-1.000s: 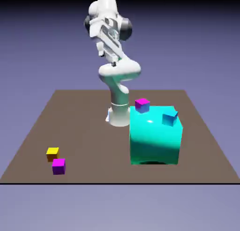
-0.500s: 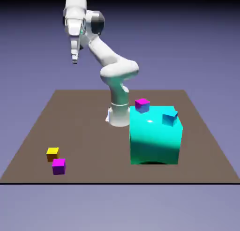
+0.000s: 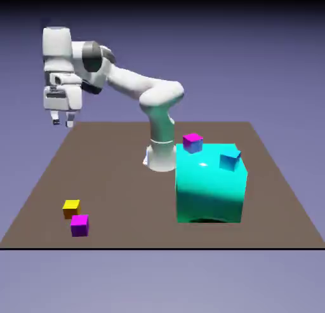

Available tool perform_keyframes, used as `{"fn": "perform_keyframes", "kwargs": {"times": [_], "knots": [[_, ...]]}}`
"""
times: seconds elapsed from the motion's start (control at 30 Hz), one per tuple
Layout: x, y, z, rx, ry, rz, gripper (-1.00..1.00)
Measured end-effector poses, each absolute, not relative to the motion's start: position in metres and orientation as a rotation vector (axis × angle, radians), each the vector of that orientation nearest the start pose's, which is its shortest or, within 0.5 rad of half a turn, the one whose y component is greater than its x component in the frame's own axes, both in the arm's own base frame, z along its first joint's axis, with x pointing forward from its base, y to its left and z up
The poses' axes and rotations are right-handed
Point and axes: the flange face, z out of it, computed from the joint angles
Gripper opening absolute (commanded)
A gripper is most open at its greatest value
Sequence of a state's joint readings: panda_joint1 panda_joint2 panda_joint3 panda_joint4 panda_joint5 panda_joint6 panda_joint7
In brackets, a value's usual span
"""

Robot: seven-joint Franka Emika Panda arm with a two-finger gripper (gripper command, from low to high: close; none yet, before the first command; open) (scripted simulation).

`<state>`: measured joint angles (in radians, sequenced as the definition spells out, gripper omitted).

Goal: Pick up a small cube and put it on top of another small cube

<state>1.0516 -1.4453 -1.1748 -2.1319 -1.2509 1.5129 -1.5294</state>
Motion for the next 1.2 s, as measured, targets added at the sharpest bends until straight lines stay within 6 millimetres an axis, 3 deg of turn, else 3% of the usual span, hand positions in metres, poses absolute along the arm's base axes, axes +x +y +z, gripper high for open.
{"fn": "perform_keyframes", "kwargs": {"times": [0.23,0.5,0.53,0.57,0.67,0.7,0.77,0.9,1.03,1.2], "knots": [[0.419,-0.353,0.332,1.804,2.649,-0.014,0.00],[0.441,-0.340,0.196,1.371,3.217,-0.282,0.00],[0.442,-0.337,0.181,1.311,3.279,-0.311,0.00],[0.442,-0.337,0.181,1.311,3.279,-0.311,0.00],[0.423,-0.338,0.122,1.312,3.279,-0.312,0.00],[0.420,-0.337,0.116,1.311,3.279,-0.311,-1.00],[0.420,-0.337,0.116,1.311,3.279,-0.312,-1.00],[0.445,-0.331,0.196,1.286,3.273,-0.302,-1.00],[0.458,-0.282,0.278,1.130,3.251,-0.250,-1.00],[0.459,-0.199,0.365,0.917,3.251,-0.222,-1.00]]}}
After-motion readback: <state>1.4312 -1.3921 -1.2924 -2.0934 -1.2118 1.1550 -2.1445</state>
